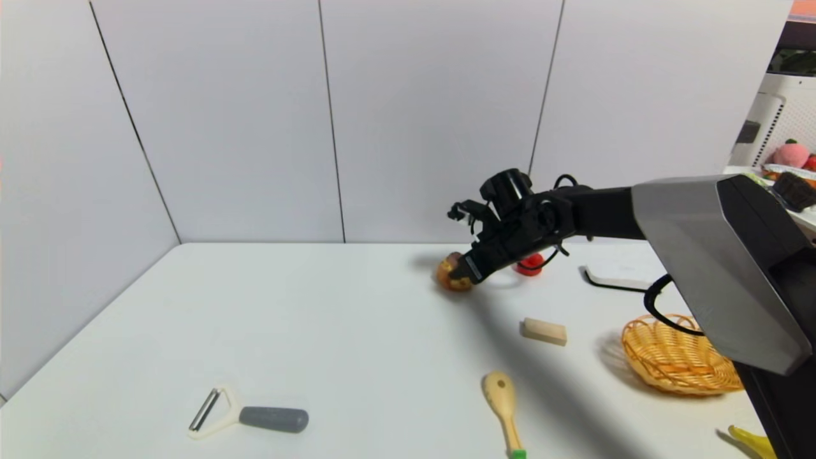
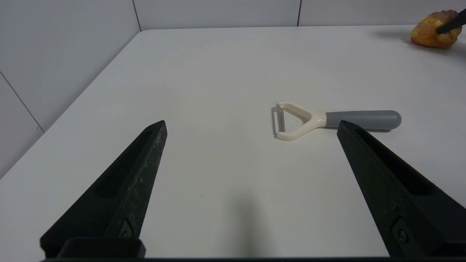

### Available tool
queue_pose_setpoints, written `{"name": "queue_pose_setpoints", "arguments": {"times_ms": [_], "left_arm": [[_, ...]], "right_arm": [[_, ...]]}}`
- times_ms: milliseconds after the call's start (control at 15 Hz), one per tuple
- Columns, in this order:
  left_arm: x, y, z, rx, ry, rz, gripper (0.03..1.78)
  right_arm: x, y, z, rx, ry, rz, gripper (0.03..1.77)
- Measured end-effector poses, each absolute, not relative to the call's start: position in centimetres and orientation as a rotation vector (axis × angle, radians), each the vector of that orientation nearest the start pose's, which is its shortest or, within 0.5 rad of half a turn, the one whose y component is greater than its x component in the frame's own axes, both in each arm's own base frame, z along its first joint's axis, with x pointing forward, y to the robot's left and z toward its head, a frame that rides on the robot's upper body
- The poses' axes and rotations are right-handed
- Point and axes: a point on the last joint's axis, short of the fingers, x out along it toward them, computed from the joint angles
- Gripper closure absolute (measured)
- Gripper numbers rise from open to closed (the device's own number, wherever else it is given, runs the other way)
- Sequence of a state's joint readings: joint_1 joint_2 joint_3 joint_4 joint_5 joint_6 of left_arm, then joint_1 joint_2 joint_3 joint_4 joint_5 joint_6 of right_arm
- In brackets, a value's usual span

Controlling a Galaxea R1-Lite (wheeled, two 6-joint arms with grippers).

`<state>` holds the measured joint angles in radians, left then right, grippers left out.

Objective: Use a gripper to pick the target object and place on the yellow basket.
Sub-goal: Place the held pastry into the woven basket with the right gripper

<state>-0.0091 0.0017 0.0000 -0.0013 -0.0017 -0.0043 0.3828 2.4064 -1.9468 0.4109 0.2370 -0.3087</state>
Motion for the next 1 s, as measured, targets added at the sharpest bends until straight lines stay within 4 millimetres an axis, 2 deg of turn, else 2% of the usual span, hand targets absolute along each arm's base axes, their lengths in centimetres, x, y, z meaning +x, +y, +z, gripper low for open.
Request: {"name": "queue_pose_setpoints", "arguments": {"times_ms": [267,467,600,800,1000], "left_arm": [[-2.3,0.0,7.6,-0.004,0.0,-0.01,0.12],[-2.3,0.0,7.6,-0.004,0.0,-0.011,0.12],[-2.3,0.0,7.6,-0.004,0.0,-0.011,0.12],[-2.3,0.0,7.6,-0.004,0.0,-0.011,0.12],[-2.3,0.0,7.6,-0.004,0.0,-0.011,0.12]], "right_arm": [[43.4,17.4,14.5,-0.34,0.728,0.696,1.19],[41.4,15.2,18.4,-0.328,0.706,0.663,1.19],[39.0,12.8,20.8,-0.317,0.707,0.631,1.19],[34.1,8.4,23.3,-0.291,0.727,0.559,1.19],[28.3,3.6,23.2,-0.244,0.795,0.456,1.19]]}}
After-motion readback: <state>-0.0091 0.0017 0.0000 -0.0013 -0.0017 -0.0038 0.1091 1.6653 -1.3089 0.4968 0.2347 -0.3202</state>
